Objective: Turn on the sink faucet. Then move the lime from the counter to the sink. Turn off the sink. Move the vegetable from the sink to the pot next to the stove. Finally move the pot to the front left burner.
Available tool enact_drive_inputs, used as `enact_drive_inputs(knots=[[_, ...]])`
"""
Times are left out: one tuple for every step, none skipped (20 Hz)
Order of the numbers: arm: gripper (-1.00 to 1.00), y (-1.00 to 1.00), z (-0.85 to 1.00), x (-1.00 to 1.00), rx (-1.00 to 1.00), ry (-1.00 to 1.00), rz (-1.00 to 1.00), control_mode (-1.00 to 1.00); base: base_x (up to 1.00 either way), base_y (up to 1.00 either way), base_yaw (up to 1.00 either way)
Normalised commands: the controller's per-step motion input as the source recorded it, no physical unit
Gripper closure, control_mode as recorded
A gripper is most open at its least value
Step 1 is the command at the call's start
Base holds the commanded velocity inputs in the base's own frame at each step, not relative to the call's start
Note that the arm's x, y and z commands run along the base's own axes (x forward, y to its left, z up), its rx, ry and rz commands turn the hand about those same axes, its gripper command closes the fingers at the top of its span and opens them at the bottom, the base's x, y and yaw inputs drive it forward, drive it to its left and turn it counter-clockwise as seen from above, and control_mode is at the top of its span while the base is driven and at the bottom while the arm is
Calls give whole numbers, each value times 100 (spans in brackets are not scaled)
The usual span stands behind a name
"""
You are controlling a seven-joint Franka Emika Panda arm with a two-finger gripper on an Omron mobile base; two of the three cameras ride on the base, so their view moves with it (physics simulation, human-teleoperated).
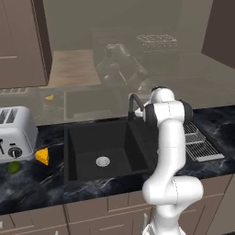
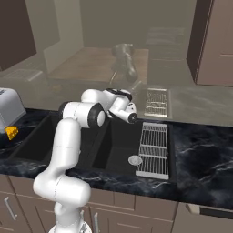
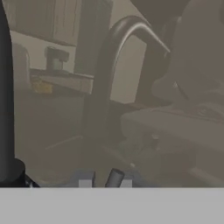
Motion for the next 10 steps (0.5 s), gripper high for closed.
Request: enact_drive_inputs(knots=[[100, -100, -40, -4, 15, 10, 0, -100, 0, 0, 0], [100, -100, -40, -4, 15, 10, 0, -100, 0, 0, 0], [100, -100, -42, -5, 16, 10, 0, -100, 0, 0, 0], [100, -100, -46, -8, 17, 8, 0, -100, 0, 0, 0], [100, -100, -50, -11, 18, 7, 0, -100, 0, 0, 0], [100, -100, -49, -11, 18, 7, 0, -100, 0, 0, 0], [100, -100, -49, -11, 17, 7, 0, -100, 0, 0, 0], [100, -100, -50, -11, 17, 7, 0, -100, 0, 0, 0], [100, -100, -50, -11, 18, 6, 0, -100, 0, 0, 0], [100, -100, -51, -8, 17, 6, 0, -100, 0, 0, 0]])
